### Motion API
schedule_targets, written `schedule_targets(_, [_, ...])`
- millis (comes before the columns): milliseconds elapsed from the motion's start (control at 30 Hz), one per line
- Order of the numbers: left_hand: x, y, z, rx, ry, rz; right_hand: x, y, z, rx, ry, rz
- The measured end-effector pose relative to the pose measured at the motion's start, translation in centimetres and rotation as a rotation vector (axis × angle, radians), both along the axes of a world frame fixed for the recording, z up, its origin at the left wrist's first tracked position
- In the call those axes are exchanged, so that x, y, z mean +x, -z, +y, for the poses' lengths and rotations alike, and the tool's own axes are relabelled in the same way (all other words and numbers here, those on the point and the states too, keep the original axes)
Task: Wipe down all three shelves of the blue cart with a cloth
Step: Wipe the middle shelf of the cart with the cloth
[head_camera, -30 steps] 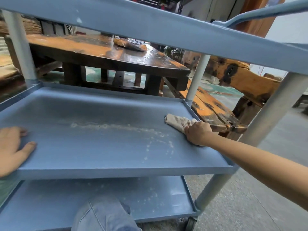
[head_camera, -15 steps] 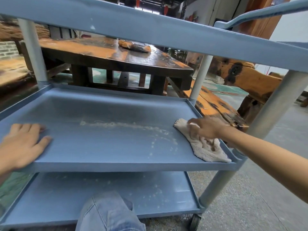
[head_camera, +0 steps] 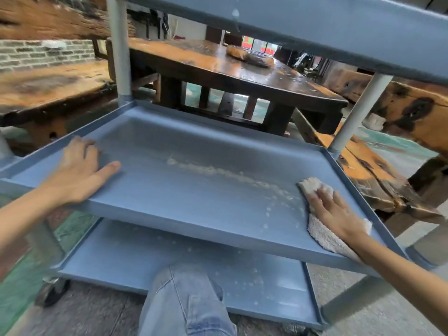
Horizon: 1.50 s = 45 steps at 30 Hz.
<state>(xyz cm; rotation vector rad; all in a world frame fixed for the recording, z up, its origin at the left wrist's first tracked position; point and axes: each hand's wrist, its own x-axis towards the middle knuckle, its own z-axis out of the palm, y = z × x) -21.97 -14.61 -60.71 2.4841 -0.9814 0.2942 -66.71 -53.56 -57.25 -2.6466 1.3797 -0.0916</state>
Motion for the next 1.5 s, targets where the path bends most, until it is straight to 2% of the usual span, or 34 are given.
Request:
schedule_targets(100, [-0.4, -0.2, 0.3, 0.046, -0.002, 0.067, 2.0, 0.0, 1.2, -0.019, 0.001, 0.065])
schedule_targets(233, [-1.4, -1.1, 0.2, 0.088, -0.009, 0.126, 5.2, -0.1, 3.9, -0.001, 0.128, -0.027])
schedule_targets(433, [-1.9, -1.2, 0.3, 0.118, 0.003, 0.128, 10.8, 0.8, 7.6, -0.007, 0.262, -0.056])
schedule_targets(867, [-2.1, -1.2, 0.2, 0.125, -0.004, 0.17, 25.0, 1.7, 13.2, 0.036, 0.294, -0.117])
schedule_targets(1067, [-2.7, -1.5, 0.2, 0.093, -0.002, 0.191, 30.7, 1.6, 13.9, 0.113, 0.107, -0.134])
schedule_targets(1200, [-3.0, -1.9, 0.4, 0.056, -0.021, 0.221, 34.7, 1.0, 13.9, 0.168, -0.1, -0.103])
schedule_targets(1333, [-3.4, -2.5, 0.4, 0.026, -0.025, 0.251, 38.3, 0.3, 13.6, 0.212, -0.321, -0.155])
schedule_targets(1500, [-3.6, -2.9, 0.7, -0.054, -0.063, 0.306, 42.9, -1.0, 14.4, 0.409, -0.475, -0.222])
